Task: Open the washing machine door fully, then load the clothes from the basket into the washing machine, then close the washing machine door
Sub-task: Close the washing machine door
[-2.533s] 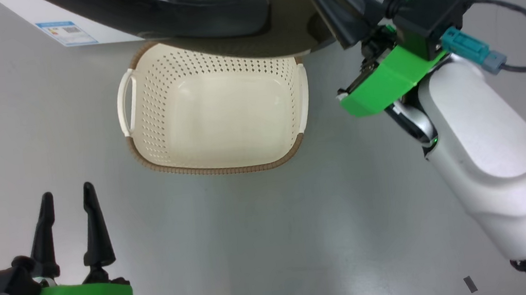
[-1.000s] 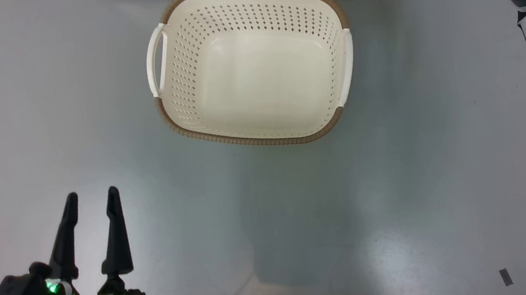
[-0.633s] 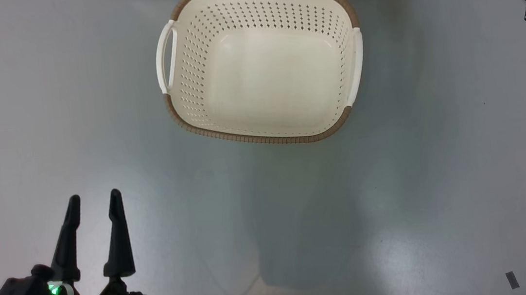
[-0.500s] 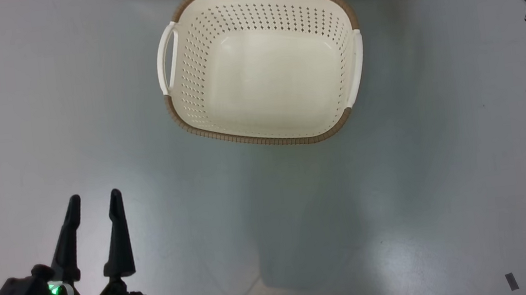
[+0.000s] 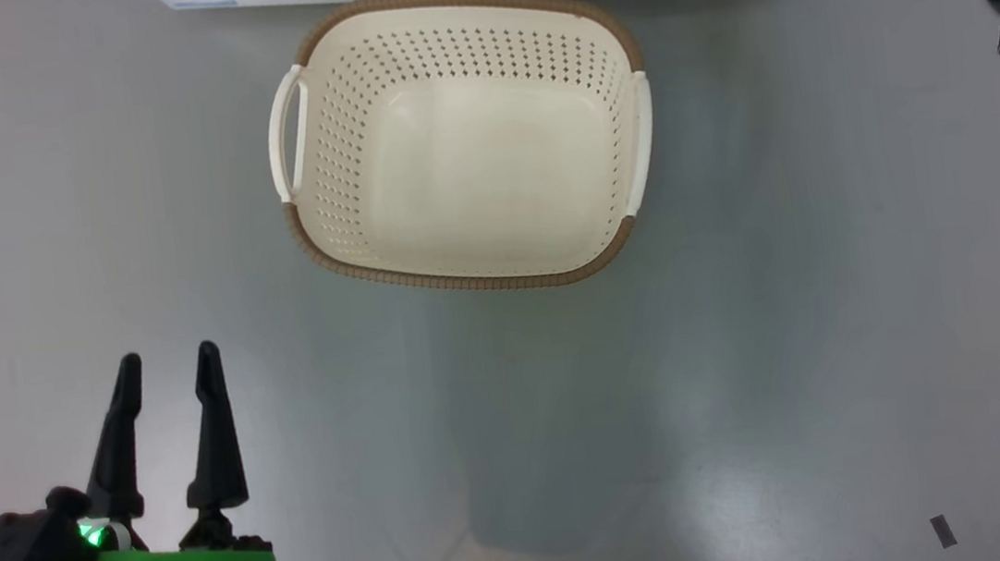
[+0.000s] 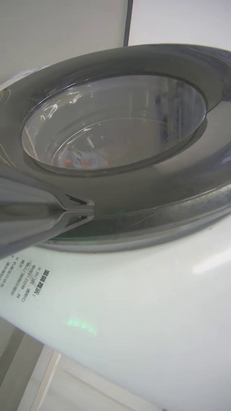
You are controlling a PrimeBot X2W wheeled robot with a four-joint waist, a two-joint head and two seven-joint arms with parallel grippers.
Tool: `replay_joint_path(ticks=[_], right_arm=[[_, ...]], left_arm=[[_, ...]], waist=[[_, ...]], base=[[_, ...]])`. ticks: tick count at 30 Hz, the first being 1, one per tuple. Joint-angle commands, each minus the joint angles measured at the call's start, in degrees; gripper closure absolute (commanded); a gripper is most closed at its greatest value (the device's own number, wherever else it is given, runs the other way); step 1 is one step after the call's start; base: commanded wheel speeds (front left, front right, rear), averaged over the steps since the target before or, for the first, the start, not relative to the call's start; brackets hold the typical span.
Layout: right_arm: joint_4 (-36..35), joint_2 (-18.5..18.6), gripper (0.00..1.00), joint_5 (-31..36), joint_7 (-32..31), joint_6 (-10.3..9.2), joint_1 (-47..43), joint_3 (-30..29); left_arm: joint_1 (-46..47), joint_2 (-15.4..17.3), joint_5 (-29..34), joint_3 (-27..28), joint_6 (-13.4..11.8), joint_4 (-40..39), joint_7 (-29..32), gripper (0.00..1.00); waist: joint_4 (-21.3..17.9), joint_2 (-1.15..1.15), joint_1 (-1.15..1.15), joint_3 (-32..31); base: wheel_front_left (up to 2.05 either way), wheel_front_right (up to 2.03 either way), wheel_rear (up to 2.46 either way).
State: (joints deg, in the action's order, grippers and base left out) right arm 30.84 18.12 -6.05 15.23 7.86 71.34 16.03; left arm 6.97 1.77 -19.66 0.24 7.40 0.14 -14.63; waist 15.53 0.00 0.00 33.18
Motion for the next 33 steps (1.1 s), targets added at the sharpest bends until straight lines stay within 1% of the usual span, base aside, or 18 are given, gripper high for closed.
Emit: replay_joint_path(ticks=[1, 8, 9, 10, 11, 13, 14, 15, 17, 18, 19, 20, 21, 26, 33], right_arm=[[-2.09, -0.95, 1.0, -0.44, -0.23, -0.37, -2.65, 0.78], [-6.88, -0.87, 1.0, -1.68, -0.23, -0.37, -8.74, 1.78], [-7.57, -0.87, 0.96, -1.66, -0.23, -0.37, -9.73, 1.8], [-8.26, -0.96, 0.72, -1.69, -0.23, -0.37, -10.77, 1.56], [-9.15, -1.15, 0.66, -1.83, -0.23, -0.37, -11.84, 1.3], [-10.53, -1.21, 0.56, -1.73, -0.23, -0.37, -14.13, 1.35], [-11.18, -1.27, 0.52, -1.79, -0.23, -0.37, -15.25, 1.3], [-11.8, -1.33, 0.51, -1.82, -0.23, -0.37, -16.33, 1.32], [-13.66, -1.51, 0.32, -1.62, -0.23, -0.37, -19.34, 1.16], [-14.33, -1.58, 0.16, -1.57, -0.23, -0.37, -20.33, 1.12], [-14.89, -1.67, 0.06, -1.55, -0.23, -0.37, -21.37, 0.95], [-15.44, -1.71, 0.0, -1.5, -0.23, -0.37, -22.45, 0.93], [-16.59, -1.88, 0.0, -1.66, -0.23, -0.37, -24.67, 0.77], [-19.37, -2.16, 0.0, -2.18, -0.23, -0.37, -31.02, 0.21], [-22.49, -2.66, 0.0, -2.86, -0.23, -0.37, -38.6, -0.39]], left_arm=[[0.53, 1.1, -0.51, 2.28, 0.09, -0.71, -0.37, 0.0], [1.8, 1.1, -0.23, 3.34, 0.09, 0.65, -0.37, 0.0], [1.94, 1.1, -0.16, 3.54, 0.09, 0.9, -0.37, 0.0], [2.05, 1.1, -0.1, 3.75, 0.09, 1.15, -0.37, 0.0], [2.13, 1.1, -0.07, 4.04, 0.08, 1.35, -0.37, 0.0], [2.12, 1.1, 0.07, 4.53, -0.02, 1.91, -0.37, 0.0], [2.07, 1.1, 0.17, 4.7, -0.02, 2.14, -0.37, 0.0], [1.96, 1.1, 0.32, 4.88, -0.05, 2.38, -0.37, 0.0], [1.43, 1.1, 1.0, 5.31, -0.09, 3.08, -0.37, 0.0], [1.24, 1.1, 1.11, 5.48, -0.16, 3.27, -0.37, 0.0], [1.04, 1.1, 1.18, 5.63, -0.23, 3.45, -0.37, 0.0], [0.8, 1.1, 1.28, 5.77, -0.34, 3.66, -0.37, 0.0], [0.3, 1.1, 1.35, 6.07, -0.64, 3.96, -0.37, 0.0], [-1.41, 1.1, 1.34, 6.47, -1.43, 4.67, -0.37, 0.0], [-3.25, 1.1, 1.7, 6.67, -2.02, 5.14, -0.37, 0.0]], waist=[[-1.17, 0.0, 0.0, -1.03], [-4.41, 0.0, 0.0, -4.47], [-4.84, 0.0, 0.0, -5.03], [-5.27, 0.0, 0.0, -5.64], [-5.73, 0.0, 0.0, -6.24], [-6.65, 0.0, 0.0, -7.61], [-7.09, 0.0, 0.0, -8.36], [-7.57, 0.0, 0.0, -9.09], [-8.99, 0.0, 0.0, -11.4], [-9.43, 0.0, 0.0, -12.15], [-9.86, 0.0, 0.0, -12.91], [-10.28, 0.0, 0.0, -13.69], [-11.1, 0.0, 0.0, -15.17], [-13.04, 0.0, 0.0, -18.7], [-15.11, 0.0, 0.0, -21.81]], base=[[0.0, 0.0, 0.0], [0.0, 0.0, 0.0], [0.0, 0.0, 0.0], [0.0, 0.0, 0.0], [0.0, 0.0, 0.0], [0.0, 0.0, 0.0], [0.0, 0.0, 0.0], [0.0, 0.0, 0.0], [0.0, 0.0, 0.0], [0.0, 0.0, 0.0], [0.0, 0.0, 0.0], [0.0, 0.0, 0.0], [0.0, 0.0, 0.0], [0.0, 0.0, 0.0], [0.0, 0.0, 0.0]])
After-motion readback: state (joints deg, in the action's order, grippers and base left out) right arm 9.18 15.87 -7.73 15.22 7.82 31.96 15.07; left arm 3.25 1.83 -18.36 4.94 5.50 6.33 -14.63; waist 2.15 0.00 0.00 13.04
